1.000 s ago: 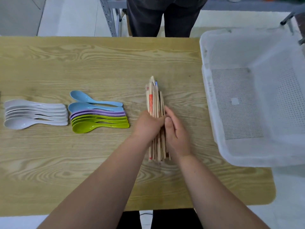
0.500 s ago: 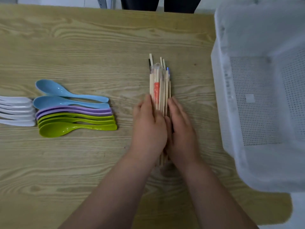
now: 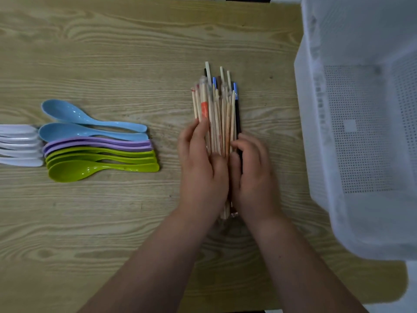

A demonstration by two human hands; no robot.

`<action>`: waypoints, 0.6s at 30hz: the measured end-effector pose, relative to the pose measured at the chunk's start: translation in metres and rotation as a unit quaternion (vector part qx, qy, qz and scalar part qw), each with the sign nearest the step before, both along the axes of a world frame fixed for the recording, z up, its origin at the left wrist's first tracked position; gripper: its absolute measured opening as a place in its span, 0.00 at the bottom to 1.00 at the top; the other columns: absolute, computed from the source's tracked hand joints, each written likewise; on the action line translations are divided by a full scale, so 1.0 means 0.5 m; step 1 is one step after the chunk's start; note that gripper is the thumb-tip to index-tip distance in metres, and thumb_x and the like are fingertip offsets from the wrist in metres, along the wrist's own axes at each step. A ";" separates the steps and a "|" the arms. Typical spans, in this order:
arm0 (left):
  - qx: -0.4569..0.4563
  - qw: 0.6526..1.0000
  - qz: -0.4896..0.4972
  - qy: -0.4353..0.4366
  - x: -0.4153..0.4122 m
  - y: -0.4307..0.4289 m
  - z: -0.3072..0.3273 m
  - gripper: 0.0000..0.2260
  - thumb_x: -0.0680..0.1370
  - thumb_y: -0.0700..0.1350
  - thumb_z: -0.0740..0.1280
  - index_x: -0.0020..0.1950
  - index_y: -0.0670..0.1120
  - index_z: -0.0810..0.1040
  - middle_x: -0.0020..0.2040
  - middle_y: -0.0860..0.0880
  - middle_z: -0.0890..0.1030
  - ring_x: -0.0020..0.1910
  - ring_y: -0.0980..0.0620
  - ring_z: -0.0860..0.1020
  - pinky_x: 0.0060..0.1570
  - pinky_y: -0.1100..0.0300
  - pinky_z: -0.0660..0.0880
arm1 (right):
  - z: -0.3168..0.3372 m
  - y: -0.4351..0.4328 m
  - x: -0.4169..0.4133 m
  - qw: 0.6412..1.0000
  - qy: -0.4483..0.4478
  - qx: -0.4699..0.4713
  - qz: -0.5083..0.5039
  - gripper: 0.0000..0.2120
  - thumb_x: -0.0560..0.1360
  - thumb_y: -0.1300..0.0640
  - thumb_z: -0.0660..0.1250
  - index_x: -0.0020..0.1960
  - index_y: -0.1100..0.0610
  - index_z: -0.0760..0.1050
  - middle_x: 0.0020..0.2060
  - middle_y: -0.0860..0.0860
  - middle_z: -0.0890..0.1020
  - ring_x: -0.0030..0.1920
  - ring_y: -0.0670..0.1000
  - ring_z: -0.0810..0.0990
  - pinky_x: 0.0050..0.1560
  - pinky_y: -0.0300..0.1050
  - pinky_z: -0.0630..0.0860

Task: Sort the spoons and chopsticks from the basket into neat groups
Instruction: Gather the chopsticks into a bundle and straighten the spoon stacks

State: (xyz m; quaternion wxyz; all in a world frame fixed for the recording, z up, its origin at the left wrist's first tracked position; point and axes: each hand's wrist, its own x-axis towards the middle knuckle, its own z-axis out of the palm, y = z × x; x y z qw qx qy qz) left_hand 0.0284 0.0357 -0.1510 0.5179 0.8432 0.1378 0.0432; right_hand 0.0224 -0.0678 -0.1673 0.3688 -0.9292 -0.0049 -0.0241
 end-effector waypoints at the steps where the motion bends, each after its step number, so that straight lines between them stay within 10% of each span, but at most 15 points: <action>1: 0.005 1.000 0.006 -0.006 -0.001 0.003 -0.002 0.24 0.75 0.29 0.62 0.72 0.38 0.70 0.71 0.41 0.66 0.70 0.54 0.65 0.71 0.71 0.57 | 0.001 -0.005 0.000 1.000 0.005 -0.002 0.020 0.17 0.83 0.55 0.56 0.65 0.62 0.75 0.68 0.56 0.74 0.68 0.51 0.72 0.67 0.30 0.63; 9: 0.199 0.959 -0.186 -0.074 -0.033 0.037 -0.026 0.26 0.80 0.41 0.55 0.74 0.28 0.63 0.75 0.31 0.64 0.77 0.35 0.62 0.74 0.39 0.63 | -0.003 -0.038 -0.037 0.991 -0.002 -0.069 0.119 0.24 0.82 0.53 0.55 0.75 0.62 0.68 0.74 0.59 0.68 0.74 0.58 0.68 0.70 0.61 0.70; 18: 0.209 0.930 -0.287 -0.095 -0.051 0.078 -0.034 0.32 0.82 0.52 0.57 0.78 0.32 0.56 0.79 0.31 0.53 0.80 0.35 0.51 0.75 0.37 0.58 | -0.003 -0.097 -0.060 0.972 0.014 -0.147 0.184 0.30 0.80 0.47 0.55 0.79 0.59 0.61 0.79 0.56 0.61 0.80 0.54 0.57 0.77 0.66 0.51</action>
